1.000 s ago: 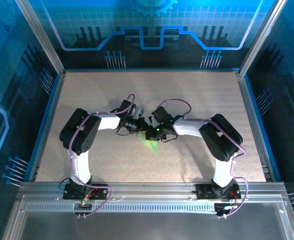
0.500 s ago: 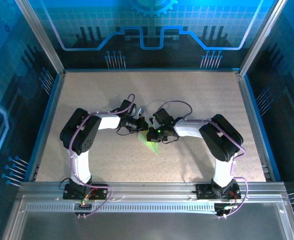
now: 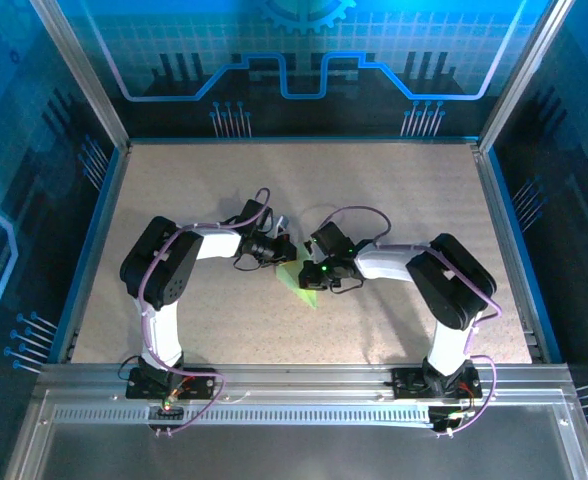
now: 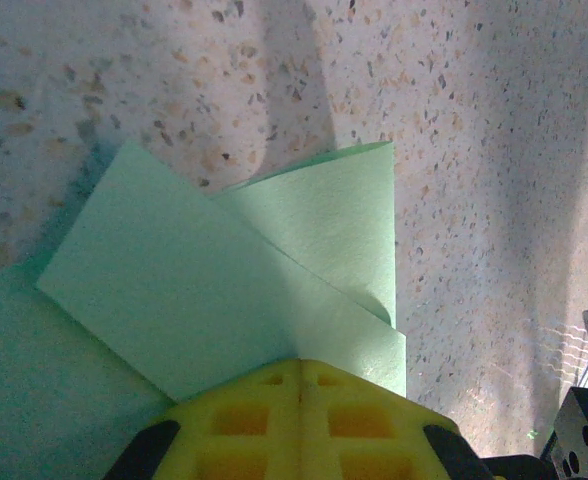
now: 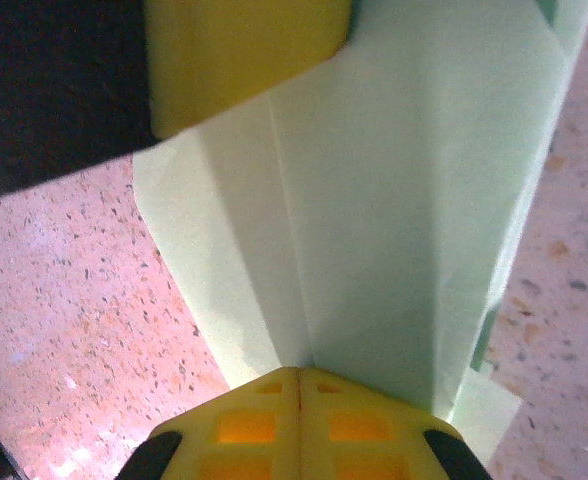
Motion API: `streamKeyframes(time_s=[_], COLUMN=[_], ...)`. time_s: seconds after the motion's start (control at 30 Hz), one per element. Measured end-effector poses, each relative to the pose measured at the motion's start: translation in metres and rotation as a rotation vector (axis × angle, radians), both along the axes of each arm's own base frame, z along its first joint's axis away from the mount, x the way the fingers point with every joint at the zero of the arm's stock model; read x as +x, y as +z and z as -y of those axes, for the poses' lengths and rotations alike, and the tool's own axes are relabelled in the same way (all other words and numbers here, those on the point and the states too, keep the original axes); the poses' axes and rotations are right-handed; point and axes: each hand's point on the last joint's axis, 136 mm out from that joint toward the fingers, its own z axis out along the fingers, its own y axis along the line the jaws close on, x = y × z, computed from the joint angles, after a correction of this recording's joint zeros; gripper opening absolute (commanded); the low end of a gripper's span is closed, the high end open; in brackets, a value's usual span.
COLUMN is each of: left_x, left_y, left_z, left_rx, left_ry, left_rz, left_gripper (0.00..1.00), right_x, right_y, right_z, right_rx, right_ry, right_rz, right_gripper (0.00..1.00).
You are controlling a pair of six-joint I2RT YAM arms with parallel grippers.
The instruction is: Fold a paper plane with a square sheet of paper (fold left side to right side)
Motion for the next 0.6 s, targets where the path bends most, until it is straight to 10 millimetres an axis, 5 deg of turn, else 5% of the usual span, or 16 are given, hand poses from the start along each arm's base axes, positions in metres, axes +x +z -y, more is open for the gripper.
streamKeyframes(time_s=[0.6], left_x=[-0.001], left_y=[0.000], left_z=[0.001], left_rx=[0.000], left_ry=[-0.003], left_rz=[0.000], left_gripper=[0.00], right_x=[-0.025], right_y=[0.000], right_z=[0.012], right_rx=[-0.020], right_ry=[0.018], right_rz=[-0.022], right_gripper=[0.00])
